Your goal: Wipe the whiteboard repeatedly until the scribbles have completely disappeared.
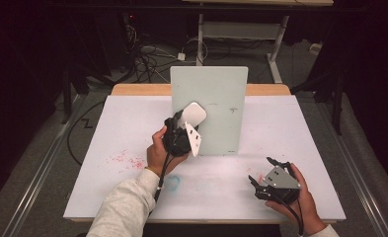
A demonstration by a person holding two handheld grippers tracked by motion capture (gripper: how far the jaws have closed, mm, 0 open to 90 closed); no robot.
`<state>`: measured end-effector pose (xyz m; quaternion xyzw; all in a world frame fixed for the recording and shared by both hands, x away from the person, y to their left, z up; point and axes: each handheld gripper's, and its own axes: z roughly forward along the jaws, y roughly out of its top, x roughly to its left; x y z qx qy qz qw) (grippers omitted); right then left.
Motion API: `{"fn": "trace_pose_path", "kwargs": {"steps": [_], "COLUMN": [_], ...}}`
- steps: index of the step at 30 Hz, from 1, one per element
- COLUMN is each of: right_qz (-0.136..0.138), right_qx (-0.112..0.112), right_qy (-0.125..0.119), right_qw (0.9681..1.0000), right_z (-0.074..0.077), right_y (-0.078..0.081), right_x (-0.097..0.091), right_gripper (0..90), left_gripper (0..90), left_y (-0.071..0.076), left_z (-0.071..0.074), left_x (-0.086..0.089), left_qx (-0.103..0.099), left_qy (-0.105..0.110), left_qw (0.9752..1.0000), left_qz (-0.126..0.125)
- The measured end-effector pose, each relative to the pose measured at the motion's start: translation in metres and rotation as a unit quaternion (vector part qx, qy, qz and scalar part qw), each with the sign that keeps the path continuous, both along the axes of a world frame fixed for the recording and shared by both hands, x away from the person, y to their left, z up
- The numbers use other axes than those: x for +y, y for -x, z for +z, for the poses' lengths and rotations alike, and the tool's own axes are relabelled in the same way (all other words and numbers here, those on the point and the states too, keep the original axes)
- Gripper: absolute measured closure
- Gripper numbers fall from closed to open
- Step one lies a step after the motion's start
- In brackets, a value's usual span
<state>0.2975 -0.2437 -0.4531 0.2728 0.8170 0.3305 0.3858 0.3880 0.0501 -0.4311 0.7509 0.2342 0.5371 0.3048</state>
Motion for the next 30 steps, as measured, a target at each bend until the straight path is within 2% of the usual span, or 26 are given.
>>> {"fn": "trace_pose_path", "kwargs": {"steps": [1, 3, 6, 7, 10, 11, 12, 14, 16, 18, 20, 21, 23, 24, 25, 26, 27, 28, 30], "right_qz": [0.001, 0.002, 0.003, 0.003, 0.005, 0.003, 0.003, 0.002, 0.003, 0.003, 0.002, 0.002, 0.005, 0.004, 0.004, 0.004, 0.003, 0.003, 0.006], "right_qx": [0.002, 0.002, 0.003, 0.003, 0.003, 0.004, 0.004, 0.004, 0.004, 0.004, 0.005, 0.005, 0.003, 0.003, 0.005, 0.005, 0.005, 0.005, 0.003], "right_qy": [0.001, 0.004, 0.003, 0.005, 0.006, 0.005, 0.005, 0.005, 0.006, 0.006, 0.006, 0.006, 0.009, 0.008, 0.007, 0.007, 0.007, 0.007, 0.009], "right_qw": [1.0000, 1.0000, 1.0000, 1.0000, 1.0000, 1.0000, 1.0000, 1.0000, 1.0000, 1.0000, 1.0000, 1.0000, 0.9999, 1.0000, 1.0000, 1.0000, 1.0000, 1.0000, 0.9999], "right_z": [0.000, 0.000, -0.001, -0.001, -0.001, -0.001, -0.001, -0.001, -0.002, -0.002, -0.002, -0.002, -0.002, -0.002, -0.002, -0.002, -0.002, -0.002, -0.001], "right_y": [0.000, 0.000, 0.000, 0.000, 0.000, 0.000, 0.000, 0.000, 0.000, -0.001, 0.000, 0.000, 0.000, 0.000, 0.000, 0.000, 0.000, 0.000, 0.000], "right_x": [0.000, 0.000, 0.001, 0.001, 0.002, 0.002, 0.001, 0.001, 0.001, 0.001, 0.002, 0.002, 0.002, 0.002, 0.001, 0.001, 0.001, 0.001, 0.000], "right_gripper": [20.8, 20.8, 20.9, 21.0, 21.0, 21.0, 21.0, 21.0, 21.1, 21.1, 21.1, 21.1, 21.1, 21.1, 21.1, 21.1, 21.1, 21.1, 21.1], "left_gripper": [28.8, 28.8, 28.8, 28.7, 28.8, 28.8, 28.8, 28.8, 28.8, 28.8, 28.8, 28.8, 28.8, 28.8, 28.8, 28.8, 28.8, 28.7, 28.8], "left_y": [0.005, 0.009, 0.010, 0.009, 0.008, 0.005, 0.003, -0.001, -0.005, -0.009, -0.010, -0.010, -0.012, -0.012, -0.013, -0.013, -0.013, -0.013, -0.013], "left_z": [-0.013, -0.023, -0.026, -0.024, -0.021, -0.013, -0.008, 0.003, 0.014, 0.022, 0.026, 0.026, 0.030, 0.030, 0.031, 0.031, 0.030, 0.030, 0.030], "left_x": [-0.002, -0.005, -0.008, -0.009, -0.009, -0.007, -0.006, -0.006, -0.008, -0.016, -0.026, -0.026, -0.043, -0.043, -0.054, -0.054, -0.065, -0.065, -0.079], "left_qx": [0.003, 0.002, 0.004, -0.002, -0.001, -0.004, 0.002, -0.004, -0.002, -0.011, -0.010, -0.010, -0.013, -0.013, -0.013, -0.013, -0.018, -0.018, -0.018], "left_qy": [-0.007, -0.025, -0.032, -0.042, -0.042, -0.037, -0.024, -0.014, -0.018, -0.033, -0.038, -0.038, -0.042, -0.042, -0.037, -0.037, -0.038, -0.038, -0.040], "left_qw": [1.0000, 0.9997, 0.9994, 0.9990, 0.9990, 0.9992, 0.9996, 0.9999, 0.9998, 0.9993, 0.9991, 0.9991, 0.9988, 0.9988, 0.9989, 0.9989, 0.9988, 0.9988, 0.9985], "left_qz": [-0.004, -0.008, -0.007, -0.015, -0.018, -0.015, -0.011, -0.006, -0.008, -0.014, -0.016, -0.016, -0.021, -0.021, -0.024, -0.024, -0.027, -0.027, -0.033]}}
